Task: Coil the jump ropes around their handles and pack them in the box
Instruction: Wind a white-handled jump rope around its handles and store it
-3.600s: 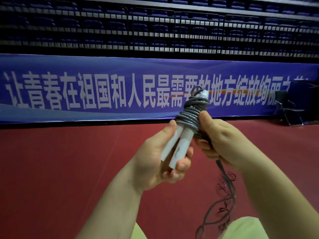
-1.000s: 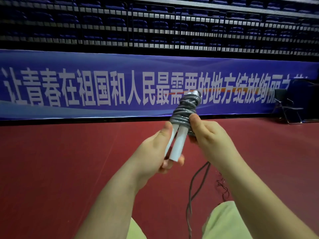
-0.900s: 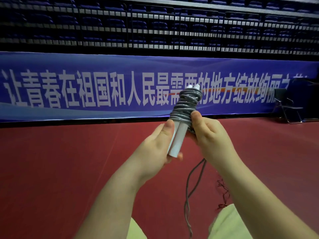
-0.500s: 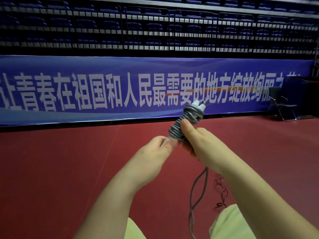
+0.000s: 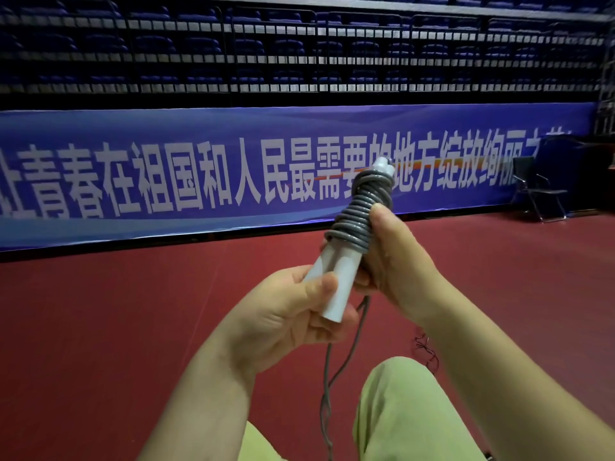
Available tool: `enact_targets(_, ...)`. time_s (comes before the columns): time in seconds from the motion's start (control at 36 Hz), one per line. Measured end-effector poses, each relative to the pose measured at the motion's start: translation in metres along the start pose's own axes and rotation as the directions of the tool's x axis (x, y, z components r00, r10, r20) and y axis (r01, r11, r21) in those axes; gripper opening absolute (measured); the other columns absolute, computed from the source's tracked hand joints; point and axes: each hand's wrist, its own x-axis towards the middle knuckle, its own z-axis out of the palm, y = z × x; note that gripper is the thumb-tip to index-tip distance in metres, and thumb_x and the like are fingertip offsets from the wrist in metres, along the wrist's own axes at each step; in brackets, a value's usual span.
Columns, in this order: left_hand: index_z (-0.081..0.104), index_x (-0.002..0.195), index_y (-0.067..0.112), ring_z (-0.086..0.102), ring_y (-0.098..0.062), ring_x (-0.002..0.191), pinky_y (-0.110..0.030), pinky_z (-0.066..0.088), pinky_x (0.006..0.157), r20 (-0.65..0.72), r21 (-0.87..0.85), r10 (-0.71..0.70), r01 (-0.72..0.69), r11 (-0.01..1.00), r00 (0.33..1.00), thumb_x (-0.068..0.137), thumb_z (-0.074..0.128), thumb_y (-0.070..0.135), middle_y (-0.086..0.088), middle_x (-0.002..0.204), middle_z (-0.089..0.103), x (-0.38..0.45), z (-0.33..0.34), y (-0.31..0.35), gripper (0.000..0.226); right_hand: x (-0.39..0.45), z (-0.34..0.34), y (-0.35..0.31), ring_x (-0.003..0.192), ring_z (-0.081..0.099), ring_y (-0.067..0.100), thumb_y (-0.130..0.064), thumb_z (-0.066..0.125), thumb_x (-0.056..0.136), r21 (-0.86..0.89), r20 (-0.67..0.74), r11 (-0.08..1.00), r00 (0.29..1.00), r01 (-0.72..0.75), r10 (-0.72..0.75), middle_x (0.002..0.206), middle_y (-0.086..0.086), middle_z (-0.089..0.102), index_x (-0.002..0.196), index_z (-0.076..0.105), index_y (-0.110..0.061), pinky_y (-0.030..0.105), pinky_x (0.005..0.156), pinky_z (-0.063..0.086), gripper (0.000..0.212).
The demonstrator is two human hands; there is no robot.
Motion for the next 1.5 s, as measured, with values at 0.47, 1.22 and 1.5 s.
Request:
enact_targets(0.47, 0.065, 0.069, 0.015, 0.051, -0.017, 0.056, -0.033, 0.039, 0.061, -0.511, 0.488, 0.140, 0.152, 0.859, 0.848, 0.076, 0.069, 0.043, -0.011, 0.072, 0.072, 0.010, 0.008, -0.007, 0.030, 0.000, -0.006, 0.026, 0.041, 0.023, 0.007, -0.063, 0.021, 0.094, -0.442, -0.191, 0.896, 0.980, -0.032, -0.059, 0.044, -0.007, 0.031, 0.059, 0.038, -0.002, 0.026, 0.047, 0.021, 0.072)
enact_targets(1.22, 0.056, 0.081, 0.011, 0.027, -0.010, 0.042, -0.027, 0.017, 0.052, -0.357, 0.105, -0.108, 0.155, 0.982, 0.928, 0.072, 0.031, 0.074, -0.001, 0.055, 0.046, 0.009, 0.009, -0.006, 0.068, -0.007, 0.006, -0.001, 0.051, 0.033, 0.016, -0.052, 0.026, 0.099, -0.659, -0.082, 0.744, 0.994, -0.112, 0.078, 0.060, 0.005, 0.038, 0.063, 0.040, -0.016, 0.034, 0.057, 0.026, 0.053)
enact_targets(1.5, 0.058, 0.078, 0.014, 0.035, -0.004, 0.037, -0.022, 0.025, 0.042, -0.512, 0.271, 0.056, 0.100, 0.957, 0.857, 0.101, 0.021, 0.048, 0.007, 0.051, 0.051, 0.014, 0.012, 0.006, 0.055, 0.002, 0.012, -0.009, 0.053, 0.048, 0.023, -0.059, 0.025, 0.096, -0.561, -0.163, 0.795, 0.972, -0.230, 0.166, 0.059, 0.009, 0.045, 0.062, 0.044, -0.014, 0.033, 0.060, 0.043, 0.059)
